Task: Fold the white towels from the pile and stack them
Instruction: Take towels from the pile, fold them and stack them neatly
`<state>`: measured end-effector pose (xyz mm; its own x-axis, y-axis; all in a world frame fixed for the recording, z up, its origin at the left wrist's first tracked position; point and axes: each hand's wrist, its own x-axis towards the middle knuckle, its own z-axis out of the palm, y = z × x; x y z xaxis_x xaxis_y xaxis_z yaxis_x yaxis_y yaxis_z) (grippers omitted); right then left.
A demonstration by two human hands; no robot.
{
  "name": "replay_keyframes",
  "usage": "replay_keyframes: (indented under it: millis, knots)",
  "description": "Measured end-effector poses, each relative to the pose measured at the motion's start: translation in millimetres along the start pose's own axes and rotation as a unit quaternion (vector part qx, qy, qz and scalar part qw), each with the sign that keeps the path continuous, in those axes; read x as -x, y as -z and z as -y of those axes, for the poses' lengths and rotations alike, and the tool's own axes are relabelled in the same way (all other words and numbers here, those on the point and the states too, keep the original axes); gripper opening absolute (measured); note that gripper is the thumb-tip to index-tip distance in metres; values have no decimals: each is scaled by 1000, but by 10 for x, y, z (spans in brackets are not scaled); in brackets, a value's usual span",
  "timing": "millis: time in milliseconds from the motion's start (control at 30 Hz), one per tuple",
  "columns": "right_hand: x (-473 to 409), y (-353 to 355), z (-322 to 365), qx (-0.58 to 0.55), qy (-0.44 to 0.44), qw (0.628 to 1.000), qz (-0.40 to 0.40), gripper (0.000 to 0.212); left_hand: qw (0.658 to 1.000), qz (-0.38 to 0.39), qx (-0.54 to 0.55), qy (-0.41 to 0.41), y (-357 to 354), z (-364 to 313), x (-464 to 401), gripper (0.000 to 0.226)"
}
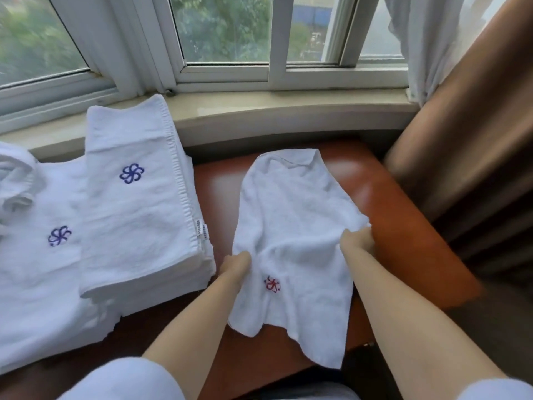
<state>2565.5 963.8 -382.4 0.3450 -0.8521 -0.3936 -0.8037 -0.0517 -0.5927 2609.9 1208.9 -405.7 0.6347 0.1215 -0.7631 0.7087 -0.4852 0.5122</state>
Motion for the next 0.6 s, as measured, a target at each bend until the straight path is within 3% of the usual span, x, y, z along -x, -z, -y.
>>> replay_keyframes:
  millis: [67,133,233,300,367,400,467,533,600]
  knots:
    - [32,-41,-87,-17,33,988,148,83,996,81,-5,19,-58,-6,47,61]
    - [9,-59,-173,34,40,969,242,84,990,104,-87,46,-68,-23,91,59]
    - [-129,18,-243,225,72,945,224,51,970,50,-235,45,-67,3,163,48]
    - [-259,112,-270,319,95,926,180,39,930,38,-359,66,-51,25,350,38]
    - [-424,208,-290,316,94,925,188,33,860,99,-487,116,-69,62,503,42]
    - [-486,252,-290,285,87,933,203,34,852,128,-477,174,-93,82,517,51]
    - [-609,308,-262,199,70,950,231,40,887,152,-371,230,-151,5,668,63]
    - [-678,337,-210,115,66,961,241,46,962,52,-229,142,-262,-110,707,62]
    - [-707,353,-178,99,83,963,235,49,996,-13,-73,44,-402,-193,667,65]
